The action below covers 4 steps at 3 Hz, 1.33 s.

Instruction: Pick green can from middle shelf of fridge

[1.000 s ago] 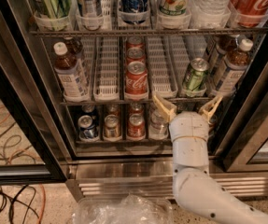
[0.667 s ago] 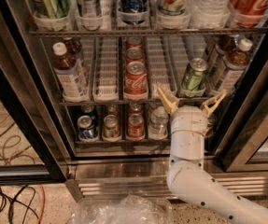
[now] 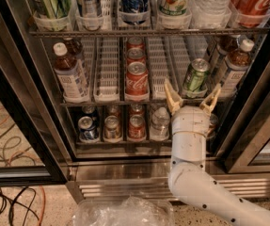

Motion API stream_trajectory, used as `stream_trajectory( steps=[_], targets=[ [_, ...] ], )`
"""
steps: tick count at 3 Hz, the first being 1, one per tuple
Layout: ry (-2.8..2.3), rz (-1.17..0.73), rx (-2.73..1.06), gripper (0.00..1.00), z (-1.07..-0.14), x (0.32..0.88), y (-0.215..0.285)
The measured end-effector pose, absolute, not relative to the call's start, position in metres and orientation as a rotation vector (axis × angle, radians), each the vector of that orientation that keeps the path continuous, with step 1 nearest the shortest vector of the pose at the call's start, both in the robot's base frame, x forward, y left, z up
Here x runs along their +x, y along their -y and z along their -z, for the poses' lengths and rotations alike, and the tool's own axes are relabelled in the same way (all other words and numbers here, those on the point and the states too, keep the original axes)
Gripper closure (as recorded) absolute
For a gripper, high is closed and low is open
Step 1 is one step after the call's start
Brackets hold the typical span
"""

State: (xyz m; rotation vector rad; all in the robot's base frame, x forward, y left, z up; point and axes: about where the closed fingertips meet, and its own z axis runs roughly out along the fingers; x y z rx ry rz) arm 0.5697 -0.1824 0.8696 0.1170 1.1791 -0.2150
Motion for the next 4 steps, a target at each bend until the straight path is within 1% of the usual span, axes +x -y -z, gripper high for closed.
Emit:
stream_trajectory(
  steps=[1, 2, 3, 4],
  targets=[
    [-1.180, 0.216, 0.117, 0.34, -0.870, 0.570, 0.183],
    [-1.194, 0.244, 0.116, 0.22, -0.864, 0.571, 0.186],
    [-1.211, 0.271, 0.121, 0.16, -0.854, 0.578, 0.187],
    [-1.221, 0.288, 0.125, 0.21, -0.846, 0.586, 0.186]
  ],
)
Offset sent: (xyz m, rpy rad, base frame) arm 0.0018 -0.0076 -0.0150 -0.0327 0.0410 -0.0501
